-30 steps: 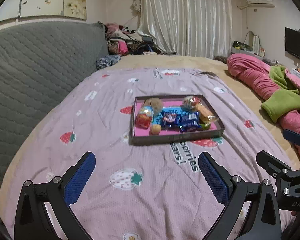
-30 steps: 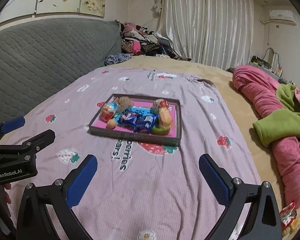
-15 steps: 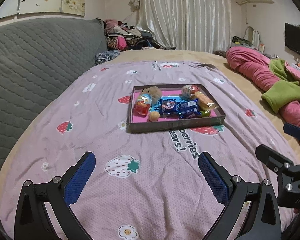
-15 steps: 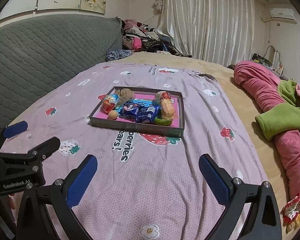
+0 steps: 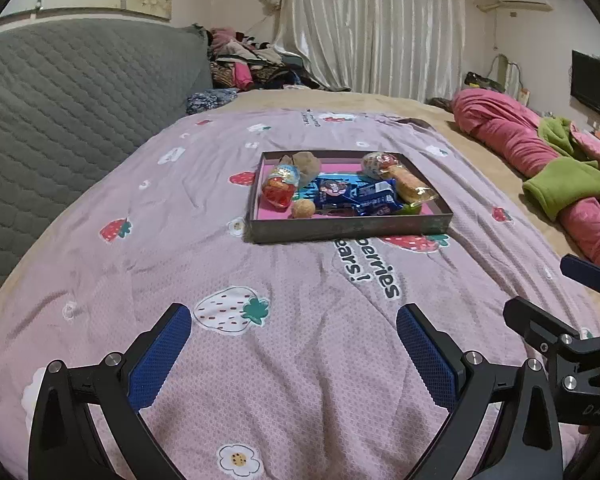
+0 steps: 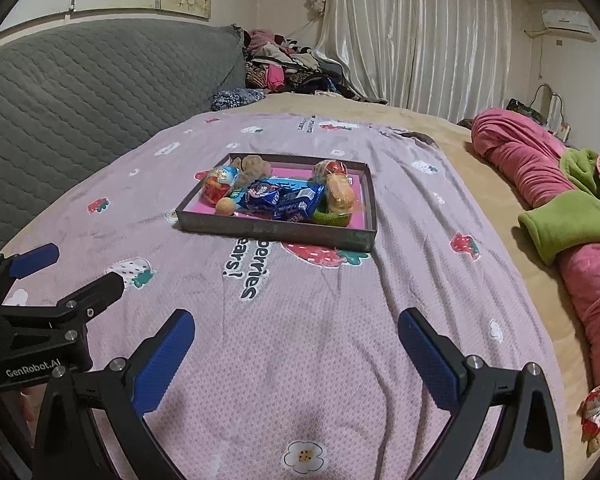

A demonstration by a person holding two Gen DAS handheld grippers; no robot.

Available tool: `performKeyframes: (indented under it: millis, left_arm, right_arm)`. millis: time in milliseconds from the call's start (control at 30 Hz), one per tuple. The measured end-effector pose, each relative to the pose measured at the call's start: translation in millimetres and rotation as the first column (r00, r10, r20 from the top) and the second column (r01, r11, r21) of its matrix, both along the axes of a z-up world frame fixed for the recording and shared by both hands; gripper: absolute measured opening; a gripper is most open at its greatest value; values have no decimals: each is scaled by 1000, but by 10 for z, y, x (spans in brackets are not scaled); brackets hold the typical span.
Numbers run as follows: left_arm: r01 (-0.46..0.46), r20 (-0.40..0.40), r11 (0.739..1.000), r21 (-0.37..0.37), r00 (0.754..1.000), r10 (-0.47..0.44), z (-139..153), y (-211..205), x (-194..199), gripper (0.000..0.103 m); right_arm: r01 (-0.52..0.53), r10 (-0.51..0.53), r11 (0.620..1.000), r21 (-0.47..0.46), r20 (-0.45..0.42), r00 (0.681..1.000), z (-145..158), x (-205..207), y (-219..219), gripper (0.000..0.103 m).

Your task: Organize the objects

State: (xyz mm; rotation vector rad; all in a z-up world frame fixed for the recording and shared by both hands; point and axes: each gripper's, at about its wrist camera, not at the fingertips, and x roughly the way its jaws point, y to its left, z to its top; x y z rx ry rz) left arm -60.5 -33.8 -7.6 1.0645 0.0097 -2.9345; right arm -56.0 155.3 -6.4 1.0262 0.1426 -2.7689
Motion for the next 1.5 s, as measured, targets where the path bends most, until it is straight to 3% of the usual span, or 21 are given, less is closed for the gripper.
performKeyframes:
  millis: [700,1500]
  left_arm:
    - [4,48,1000,-18,999,-3,-406,17,-70,102]
    - [25,41,1000,-10,999,-24,-541,31,-67,102]
  right_arm:
    - [13,-13,1000,-6,15,1000,-370,-17,73,103]
    - [14,-14,1000,-1,47,999,-604,-52,73,103]
